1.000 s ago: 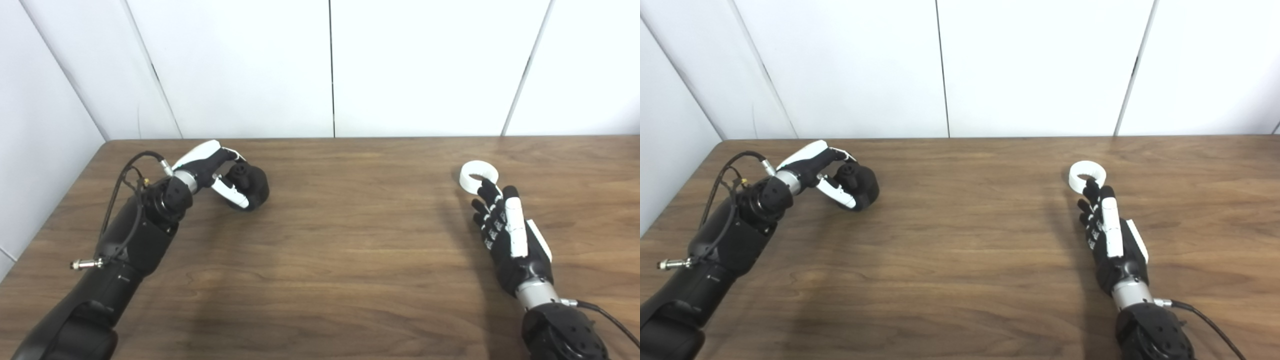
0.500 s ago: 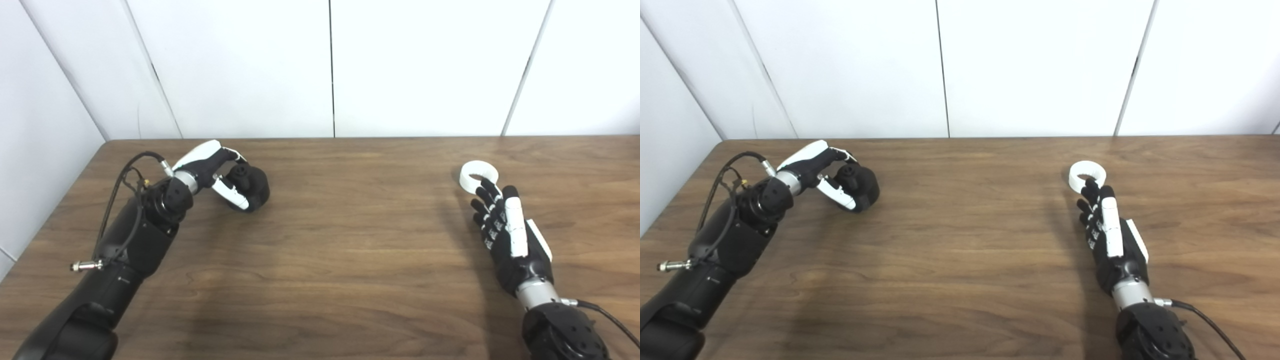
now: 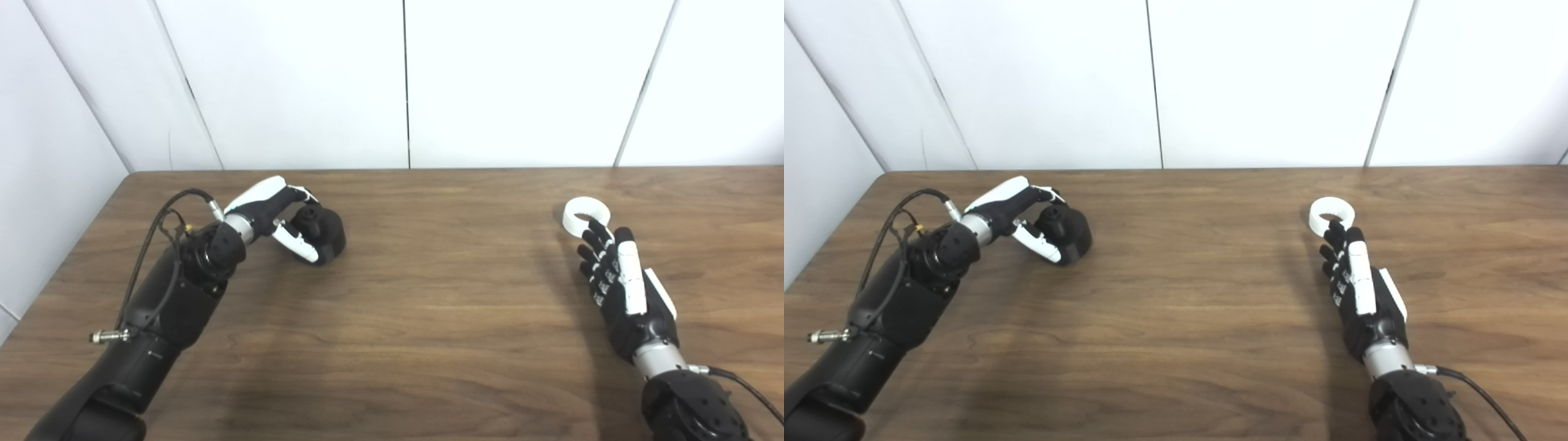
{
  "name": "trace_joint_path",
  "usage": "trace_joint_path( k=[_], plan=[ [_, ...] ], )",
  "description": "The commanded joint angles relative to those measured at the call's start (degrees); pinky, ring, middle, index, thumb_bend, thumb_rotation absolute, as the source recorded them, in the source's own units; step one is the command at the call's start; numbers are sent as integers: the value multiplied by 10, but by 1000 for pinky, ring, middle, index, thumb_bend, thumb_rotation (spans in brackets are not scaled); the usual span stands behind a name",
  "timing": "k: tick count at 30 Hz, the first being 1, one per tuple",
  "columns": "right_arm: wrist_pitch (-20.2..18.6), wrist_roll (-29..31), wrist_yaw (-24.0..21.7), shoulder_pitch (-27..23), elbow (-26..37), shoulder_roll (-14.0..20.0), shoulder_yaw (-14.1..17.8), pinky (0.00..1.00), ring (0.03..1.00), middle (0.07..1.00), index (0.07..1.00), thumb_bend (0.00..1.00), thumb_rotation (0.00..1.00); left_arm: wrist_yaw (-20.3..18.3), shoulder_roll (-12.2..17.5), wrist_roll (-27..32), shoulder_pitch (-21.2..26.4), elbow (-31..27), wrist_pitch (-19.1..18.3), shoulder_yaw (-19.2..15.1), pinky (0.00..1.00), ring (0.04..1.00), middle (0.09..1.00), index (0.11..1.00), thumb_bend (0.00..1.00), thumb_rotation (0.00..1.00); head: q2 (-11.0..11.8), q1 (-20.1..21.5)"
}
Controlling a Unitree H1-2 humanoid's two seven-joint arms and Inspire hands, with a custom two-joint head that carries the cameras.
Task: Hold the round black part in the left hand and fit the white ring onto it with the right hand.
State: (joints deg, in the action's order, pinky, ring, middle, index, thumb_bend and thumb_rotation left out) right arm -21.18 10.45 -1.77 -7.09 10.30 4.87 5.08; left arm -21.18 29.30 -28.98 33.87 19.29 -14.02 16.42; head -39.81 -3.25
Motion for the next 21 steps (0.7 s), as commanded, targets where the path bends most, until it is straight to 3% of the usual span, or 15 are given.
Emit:
trace_joint_path(
  k=[1, 10, 15, 21],
  plan=[
    [10, 1, -4, -18, 24, 0, -2, 1000, 971, 967, 956, 589, 1000, 0, 8, 3, 14, -23, 11, -4, 950, 1000, 954, 679, 923, 188, -1, 0],
    [6, -3, -3, -17, 26, -2, -6, 1000, 957, 960, 949, 594, 1000, -26, -1, -9, -3, -90, -15, 14, 950, 1000, 945, 680, 931, 210, -3, -2],
    [2, -5, -3, -17, 27, -3, -9, 1000, 953, 961, 952, 594, 1000, -37, -9, -1, -13, -118, 6, 21, 936, 1000, 944, 678, 937, 216, -4, -2],
    [2, -4, -2, -16, 28, -3, -10, 1000, 951, 964, 958, 593, 1000, -54, -26, -3, -25, -156, 4, 34, 935, 1000, 943, 681, 935, 224, -4, -1]
  ],
)
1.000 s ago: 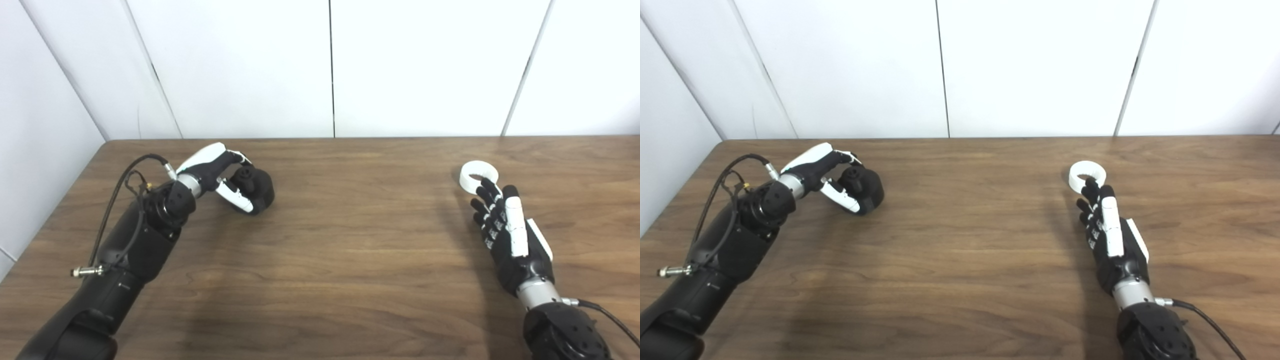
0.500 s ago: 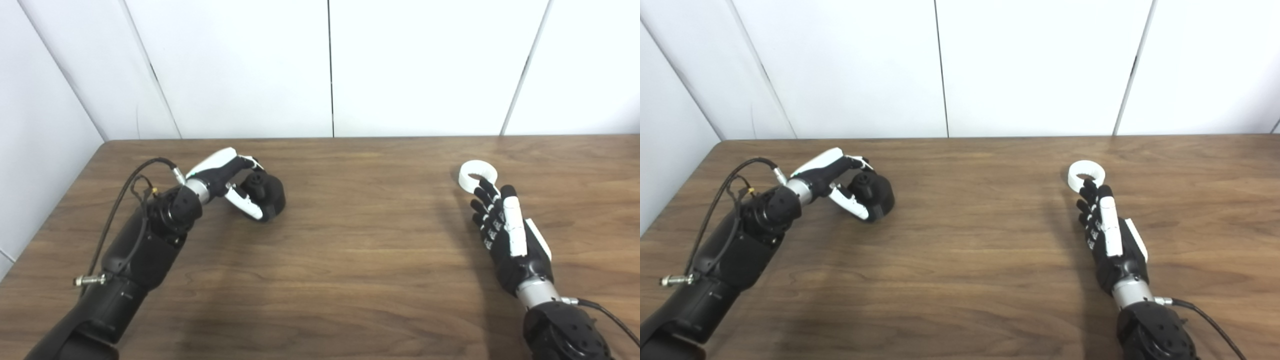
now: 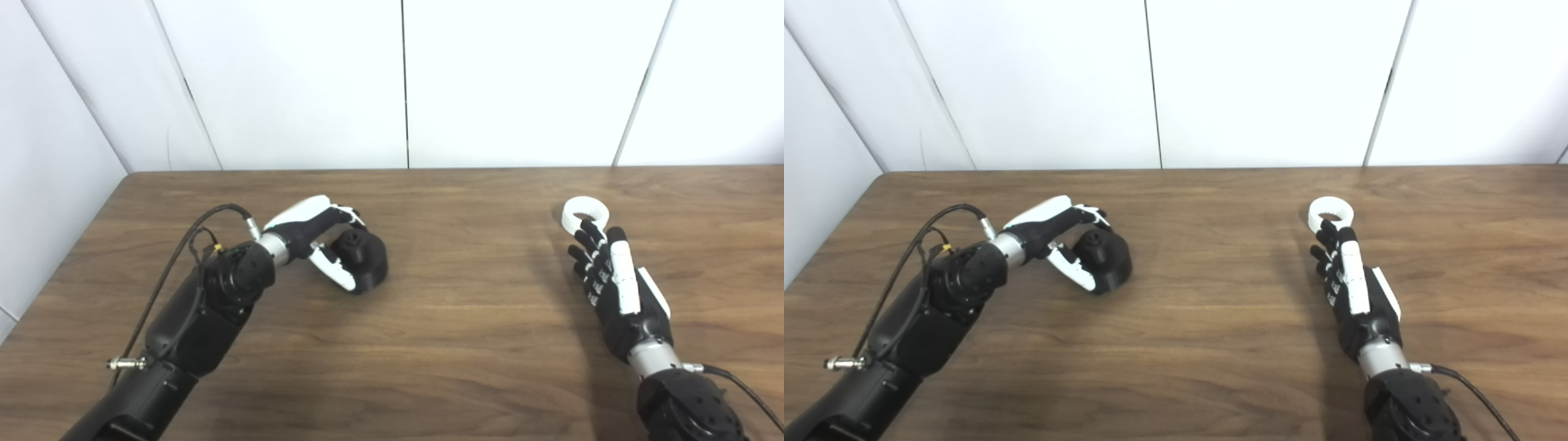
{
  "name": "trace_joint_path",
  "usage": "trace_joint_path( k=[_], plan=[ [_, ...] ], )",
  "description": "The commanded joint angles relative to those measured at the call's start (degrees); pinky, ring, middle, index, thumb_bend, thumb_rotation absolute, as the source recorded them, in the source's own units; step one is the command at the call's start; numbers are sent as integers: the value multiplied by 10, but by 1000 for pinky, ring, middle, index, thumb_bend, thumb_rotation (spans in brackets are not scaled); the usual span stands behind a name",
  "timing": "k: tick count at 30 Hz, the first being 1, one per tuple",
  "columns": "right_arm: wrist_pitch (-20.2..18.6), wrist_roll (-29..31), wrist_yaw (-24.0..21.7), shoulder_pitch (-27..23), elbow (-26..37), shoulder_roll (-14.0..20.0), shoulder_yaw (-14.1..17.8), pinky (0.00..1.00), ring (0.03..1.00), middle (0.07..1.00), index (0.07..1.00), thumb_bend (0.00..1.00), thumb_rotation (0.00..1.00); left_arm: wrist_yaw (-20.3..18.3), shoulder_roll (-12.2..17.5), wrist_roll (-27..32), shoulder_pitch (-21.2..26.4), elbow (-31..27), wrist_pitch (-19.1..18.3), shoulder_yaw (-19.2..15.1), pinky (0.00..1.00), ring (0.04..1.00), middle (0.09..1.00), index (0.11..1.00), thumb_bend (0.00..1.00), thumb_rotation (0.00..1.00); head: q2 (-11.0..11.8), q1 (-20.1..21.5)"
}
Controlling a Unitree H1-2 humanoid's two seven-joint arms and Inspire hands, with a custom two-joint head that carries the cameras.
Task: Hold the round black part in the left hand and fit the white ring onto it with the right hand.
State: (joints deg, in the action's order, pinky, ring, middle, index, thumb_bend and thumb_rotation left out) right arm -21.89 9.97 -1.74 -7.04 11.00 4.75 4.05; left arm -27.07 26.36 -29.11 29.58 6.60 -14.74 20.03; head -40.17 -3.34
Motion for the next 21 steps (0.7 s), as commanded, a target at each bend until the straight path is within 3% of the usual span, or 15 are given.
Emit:
trace_joint_path(
  k=[1, 5, 8, 21],
  plan=[
    [9, 0, -2, -17, 22, -2, 0, 1000, 952, 964, 958, 592, 1000, 3, 1, -2, 15, -36, 14, 1, 935, 1000, 943, 683, 929, 225, -2, 0],
    [10, 0, -3, -16, 23, -3, -1, 1000, 956, 967, 956, 585, 1000, -9, -9, -9, 8, -59, 3, 11, 986, 1000, 946, 683, 929, 225, -3, 0],
    [8, 0, -2, -16, 25, -4, -2, 1000, 958, 966, 956, 583, 1000, -17, -21, -3, 0, -77, -3, 15, 936, 1000, 953, 680, 934, 211, -4, 1],
    [-1, -2, -1, -16, 34, -3, -1, 1000, 959, 968, 958, 601, 1000, -17, -70, -24, -42, -110, 29, 65, 918, 1000, 956, 677, 937, 202, -8, 5]
  ],
)
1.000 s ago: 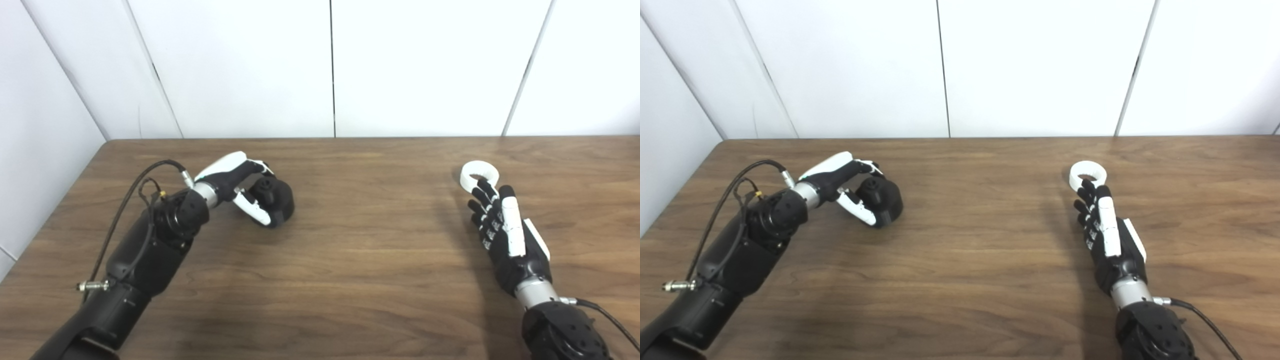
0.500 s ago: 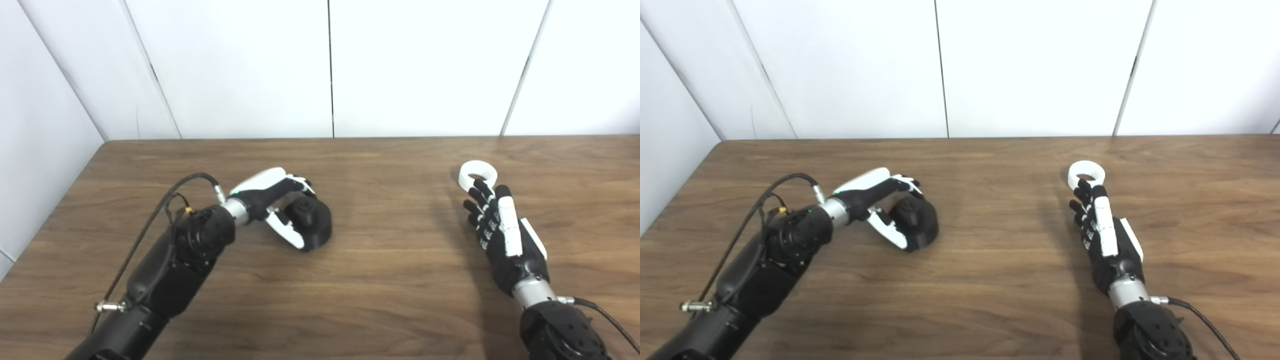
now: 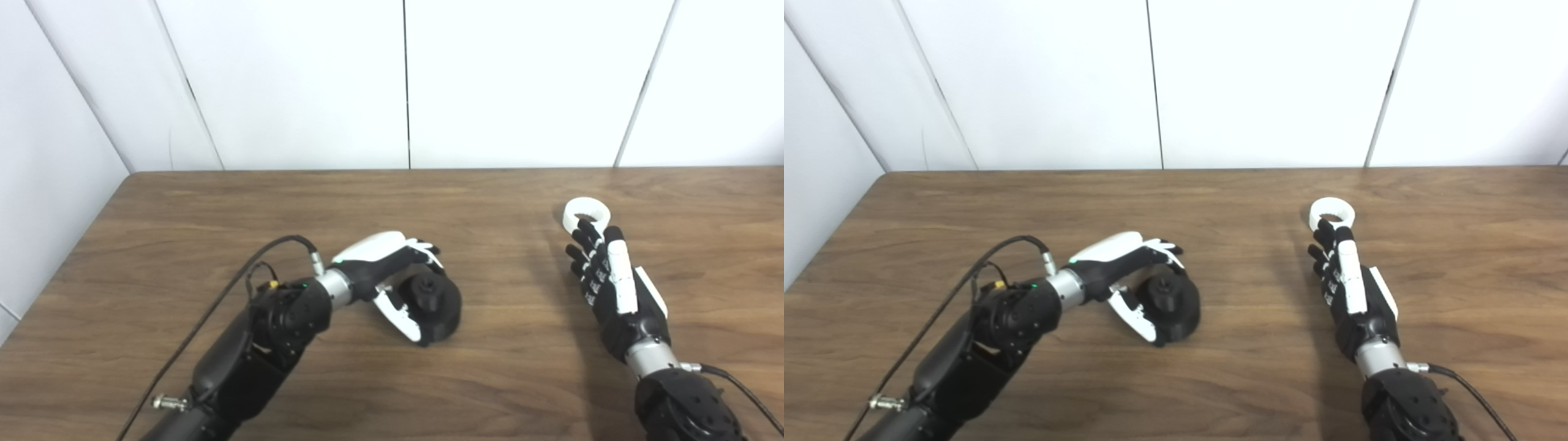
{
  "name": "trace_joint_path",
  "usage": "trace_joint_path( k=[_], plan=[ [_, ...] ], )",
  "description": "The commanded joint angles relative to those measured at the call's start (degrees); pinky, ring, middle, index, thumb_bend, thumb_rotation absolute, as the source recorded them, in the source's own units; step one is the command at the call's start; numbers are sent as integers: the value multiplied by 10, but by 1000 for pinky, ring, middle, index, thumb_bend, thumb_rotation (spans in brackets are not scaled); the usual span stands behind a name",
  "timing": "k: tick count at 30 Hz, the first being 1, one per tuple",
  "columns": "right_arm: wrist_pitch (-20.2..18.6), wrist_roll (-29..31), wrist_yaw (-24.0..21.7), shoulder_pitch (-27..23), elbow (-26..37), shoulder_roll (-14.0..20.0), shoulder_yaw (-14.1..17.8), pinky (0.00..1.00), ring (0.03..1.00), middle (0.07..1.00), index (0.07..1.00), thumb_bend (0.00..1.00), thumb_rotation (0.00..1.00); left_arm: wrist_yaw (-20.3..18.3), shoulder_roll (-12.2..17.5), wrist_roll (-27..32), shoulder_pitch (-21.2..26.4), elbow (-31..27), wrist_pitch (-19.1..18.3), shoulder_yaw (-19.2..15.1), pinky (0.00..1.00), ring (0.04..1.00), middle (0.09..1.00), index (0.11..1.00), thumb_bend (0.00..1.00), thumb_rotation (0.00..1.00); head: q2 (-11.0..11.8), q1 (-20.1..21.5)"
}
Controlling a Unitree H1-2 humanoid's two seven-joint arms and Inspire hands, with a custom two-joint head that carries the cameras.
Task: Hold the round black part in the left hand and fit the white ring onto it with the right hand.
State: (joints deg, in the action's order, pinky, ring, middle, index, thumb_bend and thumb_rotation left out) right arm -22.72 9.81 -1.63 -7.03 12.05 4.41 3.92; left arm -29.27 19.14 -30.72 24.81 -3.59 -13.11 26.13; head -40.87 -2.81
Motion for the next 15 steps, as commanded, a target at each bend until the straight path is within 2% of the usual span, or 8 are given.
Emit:
trace_joint_path(
  k=[1, 8, 15],
  plan=[
    [6, 1, -2, -16, 25, 0, 1, 1000, 960, 968, 959, 601, 1000, 5, -3, -8, 2, -8, 16, 7, 919, 1000, 956, 676, 937, 200, -2, -1],
    [3, 3, -5, -18, 28, 2, 2, 1000, 958, 967, 956, 598, 1000, 21, -33, -21, -18, -8, 15, 21, 936, 1000, 963, 678, 933, 213, -4, -1],
    [1, 1, -5, -18, 30, 4, 0, 1000, 955, 964, 953, 611, 1000, 24, -49, -27, -28, -12, 14, 35, 926, 1000, 969, 687, 926, 219, -7, 0]
  ],
)
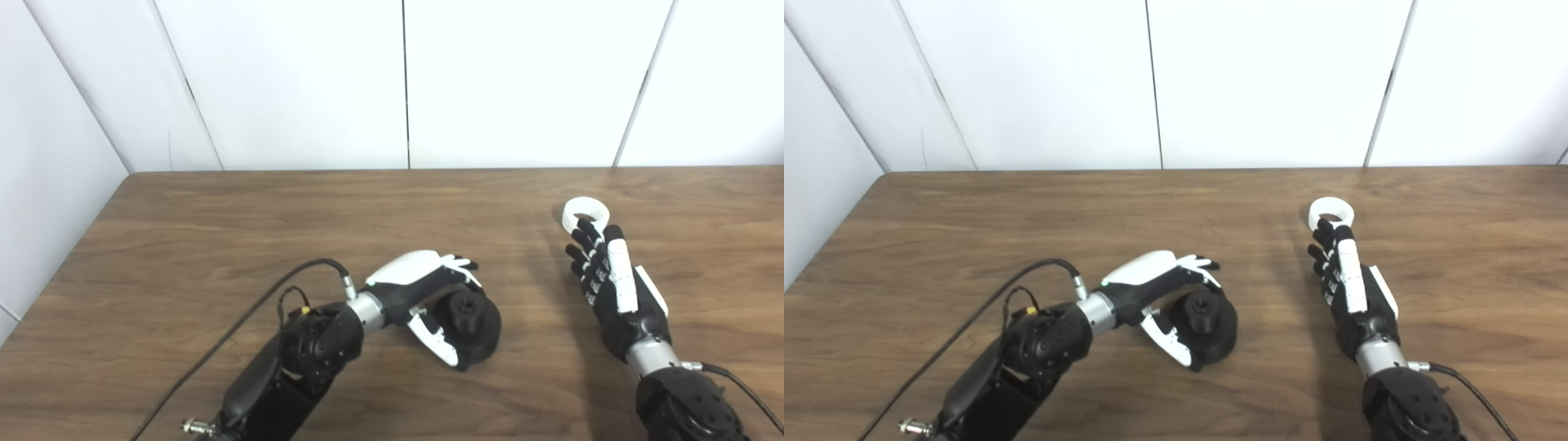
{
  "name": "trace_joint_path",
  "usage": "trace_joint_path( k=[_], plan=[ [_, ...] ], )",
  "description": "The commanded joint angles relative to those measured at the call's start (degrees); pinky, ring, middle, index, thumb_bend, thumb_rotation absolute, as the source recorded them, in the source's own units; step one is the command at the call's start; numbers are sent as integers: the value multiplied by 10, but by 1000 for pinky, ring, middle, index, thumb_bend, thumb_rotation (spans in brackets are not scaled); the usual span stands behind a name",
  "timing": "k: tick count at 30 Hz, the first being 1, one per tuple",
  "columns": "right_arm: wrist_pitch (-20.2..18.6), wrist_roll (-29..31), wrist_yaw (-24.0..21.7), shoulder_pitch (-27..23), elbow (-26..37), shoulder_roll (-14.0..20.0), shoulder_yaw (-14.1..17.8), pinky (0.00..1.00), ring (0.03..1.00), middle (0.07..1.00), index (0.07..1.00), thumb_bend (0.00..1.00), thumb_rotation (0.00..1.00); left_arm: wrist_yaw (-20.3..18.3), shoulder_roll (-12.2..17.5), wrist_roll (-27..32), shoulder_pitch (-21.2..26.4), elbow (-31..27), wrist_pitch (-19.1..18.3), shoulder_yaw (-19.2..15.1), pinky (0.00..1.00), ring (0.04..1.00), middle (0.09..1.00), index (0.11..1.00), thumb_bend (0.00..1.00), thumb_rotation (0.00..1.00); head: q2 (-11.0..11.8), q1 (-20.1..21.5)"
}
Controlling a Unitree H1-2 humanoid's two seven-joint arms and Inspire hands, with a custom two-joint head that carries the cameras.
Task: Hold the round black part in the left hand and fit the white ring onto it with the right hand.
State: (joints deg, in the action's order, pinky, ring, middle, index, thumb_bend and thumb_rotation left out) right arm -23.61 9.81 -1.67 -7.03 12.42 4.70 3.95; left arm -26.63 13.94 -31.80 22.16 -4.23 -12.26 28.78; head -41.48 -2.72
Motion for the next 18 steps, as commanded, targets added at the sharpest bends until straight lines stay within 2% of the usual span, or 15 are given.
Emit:
trace_joint_path(
  k=[1, 7, 11, 14, 18],
  plan=[
    [8, 2, -4, -18, 27, 0, 1, 1000, 954, 963, 952, 613, 1000, -2, 3, -17, -2, -6, 5, 10, 924, 1000, 970, 689, 925, 220, -1, 0],
    [10, 3, -6, -21, 27, 3, 2, 993, 952, 963, 947, 600, 1000, 1, 2, -16, -1, -3, 5, 10, 933, 1000, 970, 686, 920, 213, -2, -1],
    [14, 13, -10, -28, 28, 8, 9, 897, 931, 954, 933, 591, 995, 8, 1, -12, -2, 2, 12, 7, 948, 1000, 967, 685, 922, 207, -4, -2],
    [6, 24, -8, -36, 41, 12, 19, 843, 926, 951, 920, 583, 945, 9, 1, -11, -1, 5, 12, 7, 948, 1000, 967, 686, 924, 205, -3, -3],
    [-4, 26, -3, -57, 56, 27, 35, 843, 917, 941, 891, 580, 899, 12, 1, -10, -1, 8, 13, 6, 945, 1000, 965, 686, 929, 208, -3, -4]
  ],
)
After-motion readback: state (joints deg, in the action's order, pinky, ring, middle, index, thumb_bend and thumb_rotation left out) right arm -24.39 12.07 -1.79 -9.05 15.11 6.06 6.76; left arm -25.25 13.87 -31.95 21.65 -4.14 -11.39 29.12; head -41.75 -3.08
